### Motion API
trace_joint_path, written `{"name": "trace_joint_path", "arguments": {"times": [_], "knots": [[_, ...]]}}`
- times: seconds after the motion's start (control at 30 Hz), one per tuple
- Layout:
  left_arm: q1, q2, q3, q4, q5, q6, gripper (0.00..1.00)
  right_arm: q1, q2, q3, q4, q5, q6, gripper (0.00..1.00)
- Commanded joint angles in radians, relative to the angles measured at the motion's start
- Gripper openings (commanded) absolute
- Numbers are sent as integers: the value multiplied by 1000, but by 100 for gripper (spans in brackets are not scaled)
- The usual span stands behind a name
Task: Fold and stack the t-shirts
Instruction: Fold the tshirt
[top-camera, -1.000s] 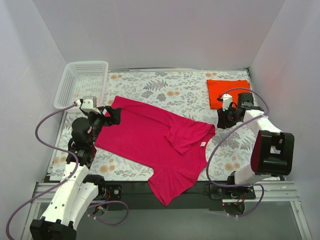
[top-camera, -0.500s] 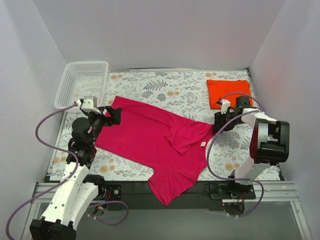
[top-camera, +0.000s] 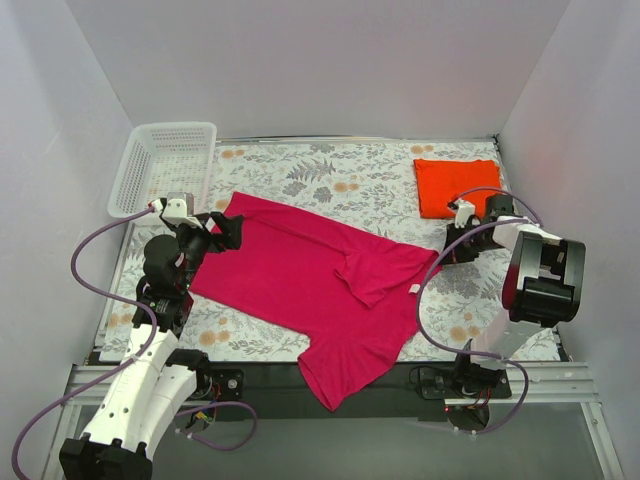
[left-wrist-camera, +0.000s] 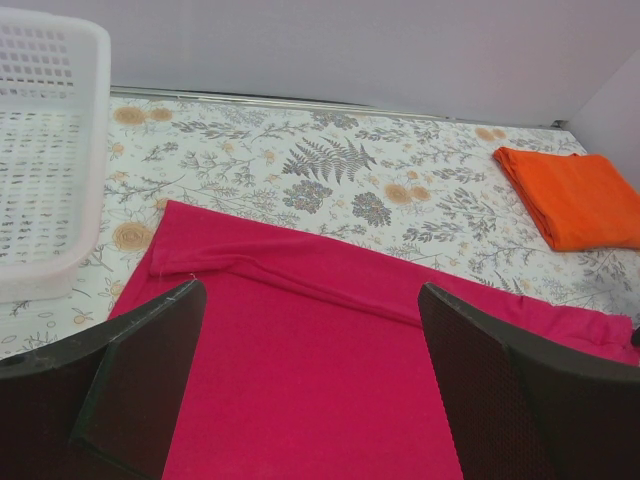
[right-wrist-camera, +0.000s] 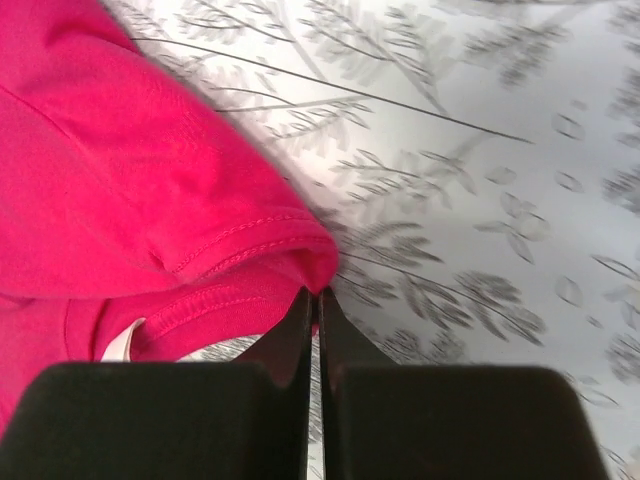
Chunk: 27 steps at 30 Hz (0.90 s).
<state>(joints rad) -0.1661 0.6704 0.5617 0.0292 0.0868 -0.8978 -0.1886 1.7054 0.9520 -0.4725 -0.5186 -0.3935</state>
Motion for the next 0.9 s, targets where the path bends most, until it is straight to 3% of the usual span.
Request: {"name": "trace_joint_path", "arguments": {"times": [0.0, 0.4, 0.57, 0.63, 0.77, 0.87], "knots": [[-4, -2, -11, 3, 10, -1, 81, -61, -43, -4, -11, 51, -48, 1], [-10, 124, 10, 34, 85, -47, 79, -132, 2, 31, -14, 46, -85, 1], [-16, 363, 108, 14, 128, -151, 63, -143, 26, 70, -15, 46, -90, 1], [-44, 473, 192, -56, 59, -177, 56, -144, 37, 79, -14, 46, -91, 1], [-65, 739, 300, -103, -121, -263, 54, -153, 63, 105, -14, 46, -96, 1], [-82, 846, 385, -104, -194, -354, 54, -164, 85, 128, -14, 45, -100, 1]]}}
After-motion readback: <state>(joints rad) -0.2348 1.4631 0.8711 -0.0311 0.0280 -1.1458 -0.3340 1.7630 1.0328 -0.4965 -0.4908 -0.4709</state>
